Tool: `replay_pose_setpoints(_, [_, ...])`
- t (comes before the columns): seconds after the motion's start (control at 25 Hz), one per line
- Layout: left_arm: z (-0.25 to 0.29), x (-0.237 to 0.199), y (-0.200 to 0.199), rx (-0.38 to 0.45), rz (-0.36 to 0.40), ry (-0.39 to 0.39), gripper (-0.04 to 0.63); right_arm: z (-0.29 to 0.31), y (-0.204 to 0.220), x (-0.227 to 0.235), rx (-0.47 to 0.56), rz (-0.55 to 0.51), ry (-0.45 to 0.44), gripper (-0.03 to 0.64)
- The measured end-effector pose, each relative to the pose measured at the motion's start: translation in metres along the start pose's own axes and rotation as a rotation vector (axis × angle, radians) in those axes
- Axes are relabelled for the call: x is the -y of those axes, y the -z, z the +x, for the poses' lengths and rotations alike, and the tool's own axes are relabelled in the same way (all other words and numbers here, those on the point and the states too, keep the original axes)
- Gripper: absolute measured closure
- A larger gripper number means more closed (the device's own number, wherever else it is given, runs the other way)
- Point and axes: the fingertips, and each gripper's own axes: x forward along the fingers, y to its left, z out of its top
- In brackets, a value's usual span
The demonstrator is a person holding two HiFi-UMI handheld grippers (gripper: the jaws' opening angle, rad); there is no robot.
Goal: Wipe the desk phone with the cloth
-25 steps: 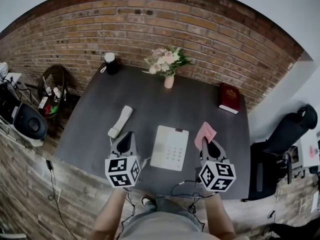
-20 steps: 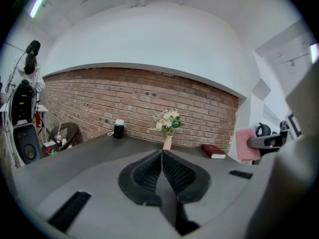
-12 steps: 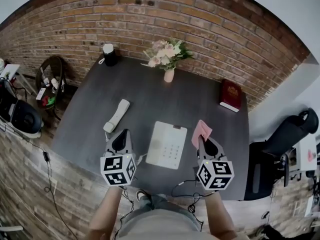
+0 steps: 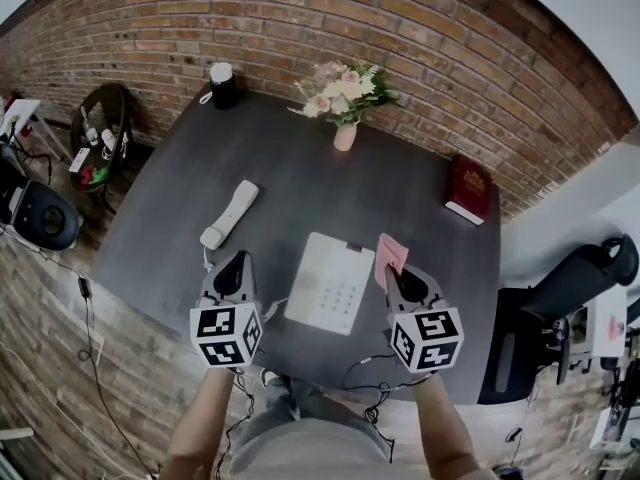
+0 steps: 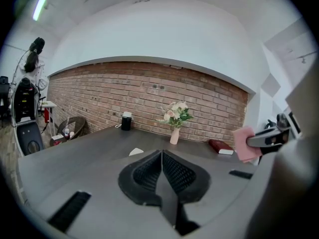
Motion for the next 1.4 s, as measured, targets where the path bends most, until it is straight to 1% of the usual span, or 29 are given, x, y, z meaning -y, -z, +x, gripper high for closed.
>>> replay_pose_setpoints(0.16, [0.003, -0.007, 0.01, -0.01, -0.025, -0.02, 0.586, 0.017, 0.001, -0.008, -0.054, -0.107, -0.051, 0.595])
replay_pose_setpoints(0.32, [0.001, -0.013, 0.02, -0.018, -0.044, -0.037, 0.586, 0.032, 0.005, -0.021, -0.124, -0.223, -0.129, 0.595])
replay_pose_setpoints(0.48, [-0.003, -0.022, 0.029, -0.025, -0.054, -0.054, 0.586, 0.047, 0.012, -0.034, -0.207, -0.314, -0.214, 0.597])
replay_pose_setpoints(0.72, [-0.007, -0.036, 0.04, -0.028, -0.073, -0.078, 0.586, 0.07, 0.021, -0.051, -0.295, -0.439, -0.296, 0.597])
replay_pose_setpoints(1.0, [-0.009, -0.049, 0.048, -0.031, -0.089, -0.105, 0.586, 0.097, 0.03, -0.068, -0.382, -0.557, -0.348, 0.597])
replay_pose_setpoints(1.16, [-0.009, -0.057, 0.053, -0.038, -0.105, -0.123, 0.586, 0.111, 0.035, -0.069, -0.431, -0.635, -0.349, 0.597])
replay_pose_setpoints(1.4, [-0.007, -0.067, 0.058, -0.041, -0.122, -0.145, 0.586, 0.127, 0.04, -0.072, -0.489, -0.699, -0.361, 0.597])
